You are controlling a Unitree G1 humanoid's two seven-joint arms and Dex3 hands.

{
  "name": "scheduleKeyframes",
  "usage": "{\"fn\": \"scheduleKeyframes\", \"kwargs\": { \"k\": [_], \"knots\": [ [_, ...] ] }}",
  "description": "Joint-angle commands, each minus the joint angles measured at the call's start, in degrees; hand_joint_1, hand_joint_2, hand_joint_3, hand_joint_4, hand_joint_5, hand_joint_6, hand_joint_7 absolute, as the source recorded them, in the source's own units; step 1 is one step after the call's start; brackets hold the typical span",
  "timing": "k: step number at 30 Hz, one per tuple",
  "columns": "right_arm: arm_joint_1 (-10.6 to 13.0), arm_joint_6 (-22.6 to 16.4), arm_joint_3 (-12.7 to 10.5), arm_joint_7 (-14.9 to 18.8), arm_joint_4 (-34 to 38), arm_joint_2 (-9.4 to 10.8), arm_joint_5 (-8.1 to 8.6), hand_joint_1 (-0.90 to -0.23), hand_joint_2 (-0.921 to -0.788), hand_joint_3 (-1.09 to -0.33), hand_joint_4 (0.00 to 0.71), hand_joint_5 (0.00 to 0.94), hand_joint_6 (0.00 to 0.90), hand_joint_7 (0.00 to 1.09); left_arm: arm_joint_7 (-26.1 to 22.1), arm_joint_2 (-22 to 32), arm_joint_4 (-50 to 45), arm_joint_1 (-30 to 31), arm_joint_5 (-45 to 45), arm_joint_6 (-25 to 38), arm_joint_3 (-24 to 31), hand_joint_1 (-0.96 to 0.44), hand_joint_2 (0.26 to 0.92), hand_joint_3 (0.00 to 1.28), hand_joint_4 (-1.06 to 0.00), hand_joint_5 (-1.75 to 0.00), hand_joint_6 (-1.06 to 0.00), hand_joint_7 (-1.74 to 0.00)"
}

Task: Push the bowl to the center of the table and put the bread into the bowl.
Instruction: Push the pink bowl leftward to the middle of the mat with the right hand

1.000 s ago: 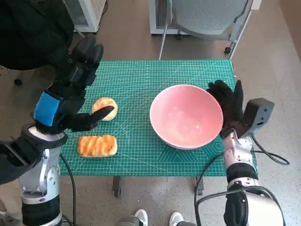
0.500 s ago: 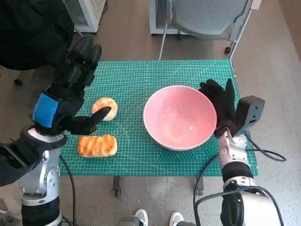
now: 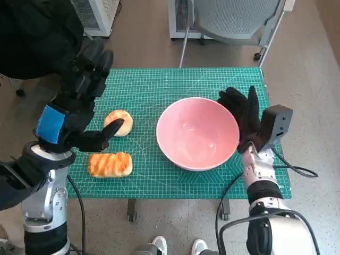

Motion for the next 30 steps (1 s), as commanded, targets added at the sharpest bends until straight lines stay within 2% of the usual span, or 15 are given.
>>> {"fn": "scheduleKeyframes", "kwargs": {
  "k": [1, 12, 30],
  "knots": [
    [-0.3, 1.3, 0.2, 0.1, 0.4, 1.0, -0.17, -0.677, -0.921, -0.943, 0.355, 0.0, 0.413, 0.0, 0.3, 0.2, -0.9, 0.8, -0.1, 0.0, 0.3, -0.23, 0.54, 0.78, 0.0, 0.0, 0.0, -0.22],
    [-1.3, 1.2, 1.2, -0.7, 0.5, 3.2, -0.82, -0.681, -0.921, -0.944, 0.331, 0.0, 0.401, 0.0, 0.6, 0.2, -1.2, 1.0, -0.2, 0.1, 0.4, -0.23, 0.541, 0.78, 0.0, 0.0, 0.0, -0.22],
    [-2.7, 2.1, 2.6, -1.1, 0.7, 5.4, -1.22, -0.685, -0.921, -0.938, 0.35, 0.007, 0.411, 0.01, 0.7, 0.2, -2.2, 1.9, -0.4, 0.3, 0.9, -0.23, 0.552, 0.78, 0.0, 0.0, 0.0, -0.22]
  ]
}}
